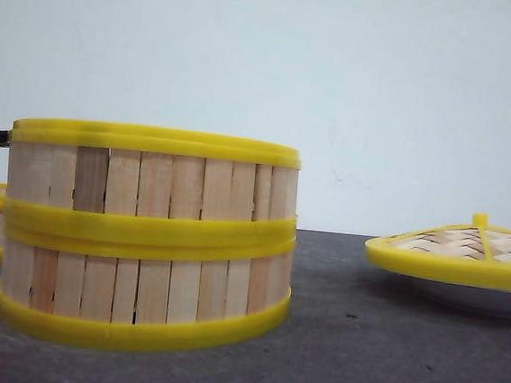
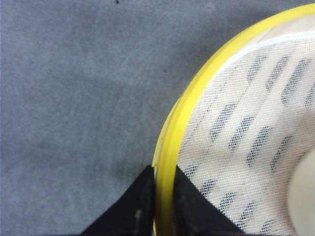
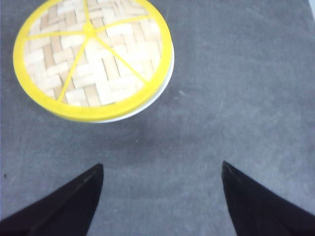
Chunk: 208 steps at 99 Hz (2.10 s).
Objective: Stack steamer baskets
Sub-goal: 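Grasp the rim of the remaining bun basket with the left gripper, then lift the basket with the left gripper and lower it onto the stack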
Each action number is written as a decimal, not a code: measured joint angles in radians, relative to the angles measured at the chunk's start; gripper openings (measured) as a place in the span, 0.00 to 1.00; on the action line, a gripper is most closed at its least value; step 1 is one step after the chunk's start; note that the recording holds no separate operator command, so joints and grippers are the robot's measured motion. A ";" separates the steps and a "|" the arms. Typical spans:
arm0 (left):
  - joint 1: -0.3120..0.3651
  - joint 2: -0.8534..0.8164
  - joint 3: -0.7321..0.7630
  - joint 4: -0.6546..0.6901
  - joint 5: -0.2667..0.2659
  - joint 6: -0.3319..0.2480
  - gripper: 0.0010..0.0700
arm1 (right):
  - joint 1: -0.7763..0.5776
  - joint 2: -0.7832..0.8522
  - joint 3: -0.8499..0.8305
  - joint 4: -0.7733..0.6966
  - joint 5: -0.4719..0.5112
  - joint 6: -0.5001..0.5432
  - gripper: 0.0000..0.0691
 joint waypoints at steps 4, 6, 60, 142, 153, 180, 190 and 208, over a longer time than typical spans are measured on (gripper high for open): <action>0.002 0.001 0.002 -0.002 0.008 0.002 0.02 | 0.000 -0.008 0.000 -0.002 0.000 0.002 0.68; 0.004 0.002 0.005 -0.005 0.014 0.004 0.02 | 0.000 -0.011 0.000 -0.002 0.000 0.003 0.68; 0.023 -0.081 0.360 -0.311 0.090 0.063 0.02 | 0.000 -0.023 0.000 0.008 -0.023 0.013 0.68; -0.233 -0.409 0.372 -0.716 0.198 0.149 0.02 | 0.000 -0.023 0.000 0.032 -0.032 0.013 0.68; -0.292 -0.426 0.344 -0.719 0.202 0.149 0.02 | 0.000 -0.023 0.000 0.032 -0.032 0.013 0.68; -0.399 -0.428 0.269 -0.660 0.183 0.148 0.02 | 0.000 -0.023 0.000 0.032 -0.034 0.013 0.68; -0.417 -0.428 0.227 -0.616 0.165 0.142 0.02 | 0.000 -0.023 0.000 0.032 -0.034 0.012 0.68; -0.420 -0.417 0.211 -0.598 0.158 0.137 0.02 | 0.000 -0.023 0.000 0.032 -0.034 0.012 0.68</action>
